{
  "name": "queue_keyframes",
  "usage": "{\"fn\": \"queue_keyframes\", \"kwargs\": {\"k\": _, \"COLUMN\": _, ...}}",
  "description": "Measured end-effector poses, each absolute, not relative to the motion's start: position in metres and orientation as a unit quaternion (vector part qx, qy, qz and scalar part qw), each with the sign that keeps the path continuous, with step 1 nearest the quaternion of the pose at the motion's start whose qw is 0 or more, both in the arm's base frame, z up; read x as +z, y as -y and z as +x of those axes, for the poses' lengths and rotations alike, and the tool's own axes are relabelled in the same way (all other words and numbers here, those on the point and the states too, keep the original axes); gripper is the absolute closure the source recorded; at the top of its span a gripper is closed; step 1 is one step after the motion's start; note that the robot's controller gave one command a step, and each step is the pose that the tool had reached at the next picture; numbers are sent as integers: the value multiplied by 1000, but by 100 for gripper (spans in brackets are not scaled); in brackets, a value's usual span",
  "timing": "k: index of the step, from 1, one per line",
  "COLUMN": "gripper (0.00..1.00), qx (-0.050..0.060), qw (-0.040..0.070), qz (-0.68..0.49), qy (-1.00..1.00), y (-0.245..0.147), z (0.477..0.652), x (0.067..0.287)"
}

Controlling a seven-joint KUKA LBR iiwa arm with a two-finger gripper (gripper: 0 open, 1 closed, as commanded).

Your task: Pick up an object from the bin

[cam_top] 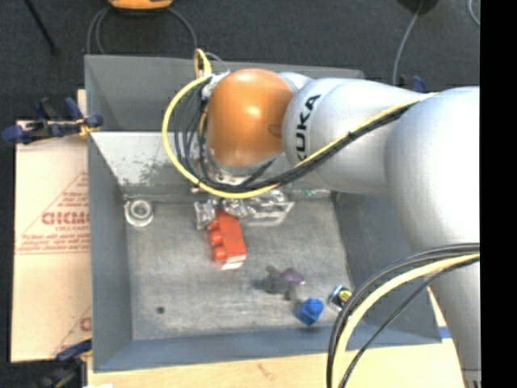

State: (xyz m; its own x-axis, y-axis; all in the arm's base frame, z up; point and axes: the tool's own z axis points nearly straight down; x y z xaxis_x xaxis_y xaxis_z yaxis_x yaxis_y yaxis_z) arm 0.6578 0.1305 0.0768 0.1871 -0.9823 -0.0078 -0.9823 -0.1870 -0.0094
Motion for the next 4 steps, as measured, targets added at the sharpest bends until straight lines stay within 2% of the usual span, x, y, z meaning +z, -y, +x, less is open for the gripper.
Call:
{"fn": "queue_keyframes", "kwargs": {"k": 1, "gripper": 100, "qx": -2, "qw": 5, "qz": -731, "qy": -682, "y": -101, "z": 644, "x": 169}}
{"fn": "queue_keyframes", "kwargs": {"k": 2, "gripper": 100, "qx": -3, "qw": 5, "qz": -704, "qy": -710, "y": -99, "z": 624, "x": 329}}
{"fn": "queue_keyframes", "kwargs": {"k": 3, "gripper": 100, "qx": 2, "qw": 0, "qz": -816, "qy": -579, "y": -93, "z": 625, "x": 231}}
{"fn": "queue_keyframes", "kwargs": {"k": 4, "gripper": 100, "qx": 2, "qw": -1, "qz": -743, "qy": -669, "y": -71, "z": 573, "x": 144}}
